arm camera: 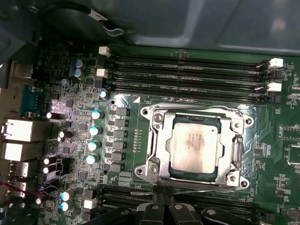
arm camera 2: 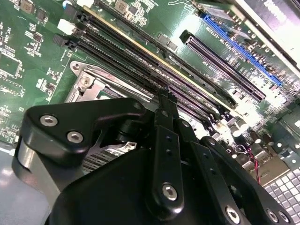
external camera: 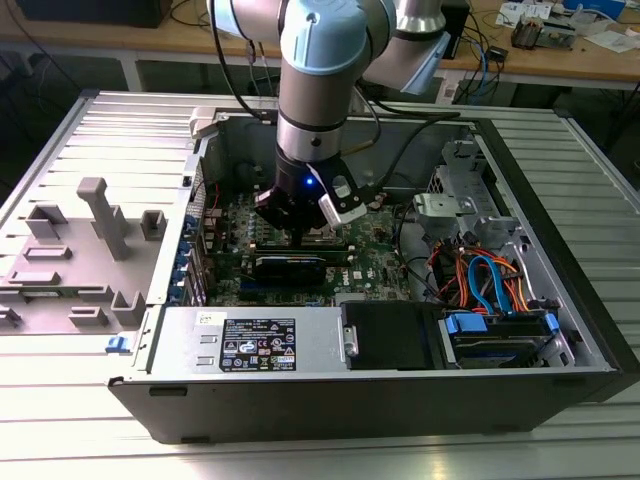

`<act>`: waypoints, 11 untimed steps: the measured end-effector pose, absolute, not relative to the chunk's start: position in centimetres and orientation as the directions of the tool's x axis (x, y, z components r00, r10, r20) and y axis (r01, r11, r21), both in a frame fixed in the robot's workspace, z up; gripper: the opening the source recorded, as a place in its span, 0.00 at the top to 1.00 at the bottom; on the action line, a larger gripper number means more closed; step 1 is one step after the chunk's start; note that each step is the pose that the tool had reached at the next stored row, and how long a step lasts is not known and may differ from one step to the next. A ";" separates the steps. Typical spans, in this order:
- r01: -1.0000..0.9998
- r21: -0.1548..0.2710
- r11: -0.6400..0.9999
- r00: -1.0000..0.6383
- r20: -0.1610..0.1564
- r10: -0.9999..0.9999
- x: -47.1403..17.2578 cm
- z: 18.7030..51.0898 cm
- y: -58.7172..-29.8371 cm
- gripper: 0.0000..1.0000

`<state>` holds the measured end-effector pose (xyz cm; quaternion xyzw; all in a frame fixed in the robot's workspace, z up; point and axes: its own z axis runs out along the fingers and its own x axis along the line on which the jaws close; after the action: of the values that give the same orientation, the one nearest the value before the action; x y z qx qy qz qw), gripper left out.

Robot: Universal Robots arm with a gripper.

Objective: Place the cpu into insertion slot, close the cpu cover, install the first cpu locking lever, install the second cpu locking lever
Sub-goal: 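Install the second cpu locking lever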

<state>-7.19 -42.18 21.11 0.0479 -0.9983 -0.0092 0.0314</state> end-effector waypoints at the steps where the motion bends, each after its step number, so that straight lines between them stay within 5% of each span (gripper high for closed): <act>1: -0.095 0.022 0.995 -0.993 0.062 -0.096 -7.2 21.1 -42.2 0.89; 11: -0.095 0.027 0.995 -0.993 0.061 -0.096 -7.7 21.0 -42.1 0.89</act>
<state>-7.69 -42.15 21.04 0.0478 -0.9983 -0.0118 0.0312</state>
